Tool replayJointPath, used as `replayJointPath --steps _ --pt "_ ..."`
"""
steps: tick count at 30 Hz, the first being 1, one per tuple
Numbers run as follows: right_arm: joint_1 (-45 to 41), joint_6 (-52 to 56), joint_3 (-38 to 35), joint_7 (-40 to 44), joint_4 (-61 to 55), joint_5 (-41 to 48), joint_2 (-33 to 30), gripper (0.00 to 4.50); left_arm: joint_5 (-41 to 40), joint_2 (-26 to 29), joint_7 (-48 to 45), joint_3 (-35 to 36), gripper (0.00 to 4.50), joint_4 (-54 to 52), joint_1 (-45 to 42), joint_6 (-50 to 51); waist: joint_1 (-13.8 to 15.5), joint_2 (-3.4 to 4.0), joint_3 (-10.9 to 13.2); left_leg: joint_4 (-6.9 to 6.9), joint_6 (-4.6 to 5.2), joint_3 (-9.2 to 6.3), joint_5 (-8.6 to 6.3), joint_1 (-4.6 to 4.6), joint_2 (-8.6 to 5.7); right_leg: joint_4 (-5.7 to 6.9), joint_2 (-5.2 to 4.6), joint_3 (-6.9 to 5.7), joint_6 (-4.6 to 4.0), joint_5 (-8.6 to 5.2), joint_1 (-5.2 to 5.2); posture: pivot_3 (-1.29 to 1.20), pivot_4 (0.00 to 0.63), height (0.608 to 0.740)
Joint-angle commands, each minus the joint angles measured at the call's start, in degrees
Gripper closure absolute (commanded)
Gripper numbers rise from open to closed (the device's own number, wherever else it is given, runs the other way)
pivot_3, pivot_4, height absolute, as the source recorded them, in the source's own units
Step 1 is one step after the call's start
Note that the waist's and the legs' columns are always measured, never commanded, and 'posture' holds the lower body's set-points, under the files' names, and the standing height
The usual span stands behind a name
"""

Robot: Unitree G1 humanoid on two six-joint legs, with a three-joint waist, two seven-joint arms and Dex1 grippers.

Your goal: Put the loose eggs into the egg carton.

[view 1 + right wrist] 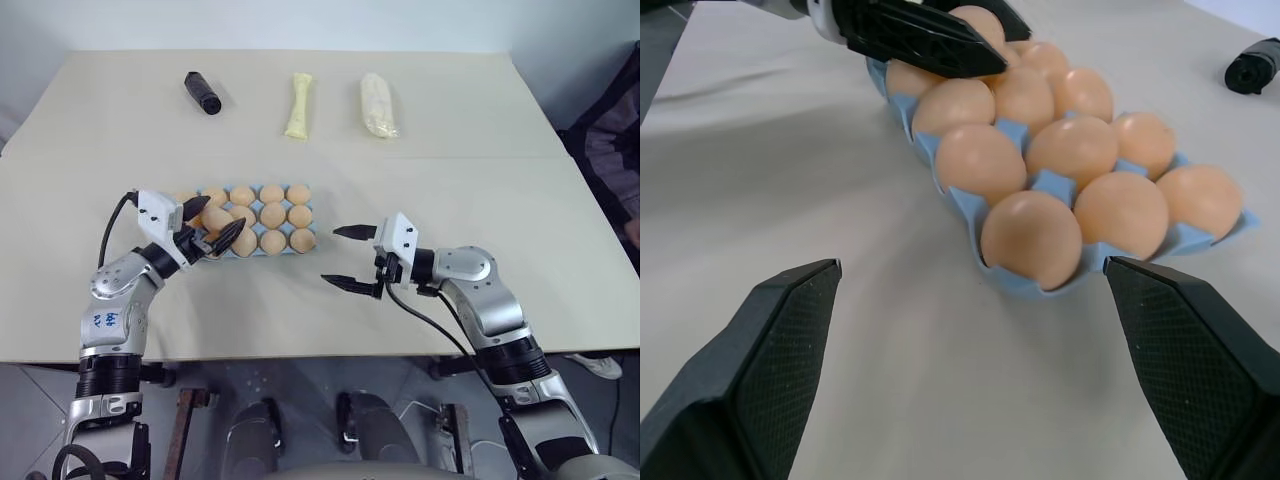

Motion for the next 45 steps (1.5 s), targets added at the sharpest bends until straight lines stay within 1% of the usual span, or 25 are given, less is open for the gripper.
replayJointPath --steps 1,3,7,8,12,13,16,21,24,29,34,37,39,40,42,43,45 --pt "0.5 0.7 -1.1 -0.7 -3.4 1.7 -0.3 0.03 0.8 0.0 -1.0 -0.5 0.18 0.5 -0.2 -1.3 0.1 0.00 0.0 0.01 0.01 0.00 0.00 0.01 0.00 0.00 0.00 0.00 0.00 0.00 0.00 0.00 0.150 0.740" --pt "0.7 1.0 -1.1 -0.9 -3.7 1.8 -0.3 0.00 0.8 0.3 -1.2 -0.1 0.56 0.6 0.2 -1.6 0.2 0.00 0.0 0.01 0.01 -0.01 0.00 0.02 0.01 0.01 0.00 0.01 0.00 0.00 0.02 0.00 0.150 0.740" --pt "0.9 1.1 -1.0 -1.0 -3.8 2.0 -0.4 0.00 0.1 1.1 -1.4 1.6 1.77 -0.6 1.6 -2.1 0.2 0.00 0.0 0.01 0.03 -0.02 -0.01 0.03 0.03 0.01 -0.02 0.01 0.00 0.00 0.04 0.00 0.150 0.740" --pt "0.8 1.1 -1.0 -1.1 -3.7 2.0 -0.3 0.00 -0.5 1.1 -1.7 2.2 1.97 -0.9 1.8 -2.6 0.2 0.00 0.0 0.01 0.04 -0.02 -0.01 0.03 0.04 0.01 -0.02 0.01 0.00 0.00 0.04 0.00 0.150 0.740" --pt "0.6 1.0 -0.8 -1.2 -3.2 2.0 -0.1 0.00 -2.9 1.5 -3.3 5.0 1.97 -3.0 3.1 -3.9 0.0 0.00 0.0 0.01 0.03 -0.01 0.00 0.03 0.04 0.02 0.01 0.00 0.00 0.00 0.03 0.00 0.150 0.740" --pt "0.4 0.9 -0.8 -1.1 -2.9 2.0 0.0 0.00 -4.6 2.2 -4.2 6.8 1.97 -4.5 4.1 -4.0 0.0 0.00 0.0 0.00 0.03 -0.01 -0.01 0.03 0.06 0.02 0.02 0.00 0.00 0.00 0.03 0.00 0.150 0.740" --pt "0.5 0.7 -0.5 -0.7 -2.3 2.2 0.1 0.00 -8.1 5.6 -6.3 13.5 1.97 -8.0 10.1 -3.9 -0.5 -0.01 0.0 -0.01 -0.02 0.01 -0.03 0.03 0.13 0.02 0.10 0.04 0.00 0.00 0.01 0.00 0.150 0.740" --pt "0.7 0.7 -0.3 -0.6 -2.1 2.3 0.4 0.00 -8.6 7.7 -6.6 16.8 1.97 -9.0 16.7 -2.9 -0.3 0.03 0.0 -0.06 -0.02 -0.06 -0.07 0.06 0.22 0.01 0.03 0.10 -0.04 -0.02 0.01 0.00 0.150 0.740" --pt "0.8 0.5 0.0 -0.6 -1.7 2.2 0.8 0.00 -8.4 7.1 -6.1 16.3 1.97 -8.9 17.2 -2.9 0.3 0.00 0.0 -0.04 -0.05 -0.05 -0.17 0.04 0.15 -0.05 -0.13 0.07 -0.03 -0.02 0.05 0.00 0.150 0.740" --pt "1.0 0.7 0.6 -0.4 -2.5 2.0 1.1 0.00 -7.6 5.6 -5.3 13.8 1.97 -9.4 15.6 -3.0 0.2 -0.01 0.0 -0.03 -0.02 -0.06 -0.18 0.04 0.02 -0.06 -0.28 0.09 0.04 0.04 0.10 0.00 0.150 0.740" --pt "1.0 0.1 0.6 0.0 -2.5 2.0 1.1 0.00 -5.1 4.4 -5.1 10.8 1.97 -5.3 12.1 -4.9 0.1 -0.01 0.0 -0.06 0.10 -0.07 -0.09 0.04 0.10 -0.05 -0.17 0.08 0.02 0.03 0.08 0.00 0.150 0.740" --pt "1.3 0.1 0.8 0.1 -3.1 2.1 1.1 0.00 -3.6 4.1 -4.2 10.2 1.97 -3.3 10.6 -6.6 -0.1 -0.01 0.0 -0.06 0.15 -0.03 -0.05 0.04 0.11 -0.04 -0.11 0.08 0.01 0.02 0.06 0.00 0.150 0.740" --pt "1.3 0.3 0.5 0.2 -3.6 2.4 1.1 0.00 -3.8 4.2 -3.9 10.7 1.29 -3.4 10.8 -7.1 -0.1 -0.01 0.0 -0.06 0.16 -0.01 -0.05 0.04 0.10 -0.04 -0.09 0.07 0.02 0.03 0.05 0.00 0.150 0.740" --pt "1.4 0.3 0.3 0.2 -3.7 2.5 1.0 0.00 -3.7 4.6 -4.1 10.7 1.06 -3.8 11.3 -7.1 -0.1 -0.01 0.0 -0.06 0.15 -0.01 -0.06 0.04 0.11 -0.04 -0.09 0.08 0.02 0.03 0.04 0.00 0.150 0.740" --pt "1.4 0.3 0.0 0.1 -3.8 2.6 1.0 0.00 -3.1 5.1 -4.2 10.6 0.46 -4.3 11.9 -7.7 0.0 -0.01 0.0 -0.06 0.15 -0.02 -0.07 0.04 0.13 -0.04 -0.09 0.07 0.02 0.03 0.05 0.00 0.150 0.740" --pt "1.5 0.2 -0.2 0.0 -3.7 2.6 0.8 0.00 -2.4 5.5 -3.6 11.0 0.05 -4.1 12.1 -8.3 0.0 -0.01 0.0 -0.06 0.15 -0.02 -0.07 0.04 0.13 -0.04 -0.09 0.07 0.02 0.03 0.05 0.00 0.150 0.740" --pt "1.7 -0.1 -0.5 -0.1 -3.6 2.6 0.5 0.00 -1.9 6.1 -2.7 12.0 0.05 -3.2 12.2 -9.3 0.0 -0.01 0.0 -0.04 0.15 -0.01 -0.07 0.04 0.13 -0.04 -0.10 0.08 0.02 0.03 0.05 0.00 0.150 0.740"
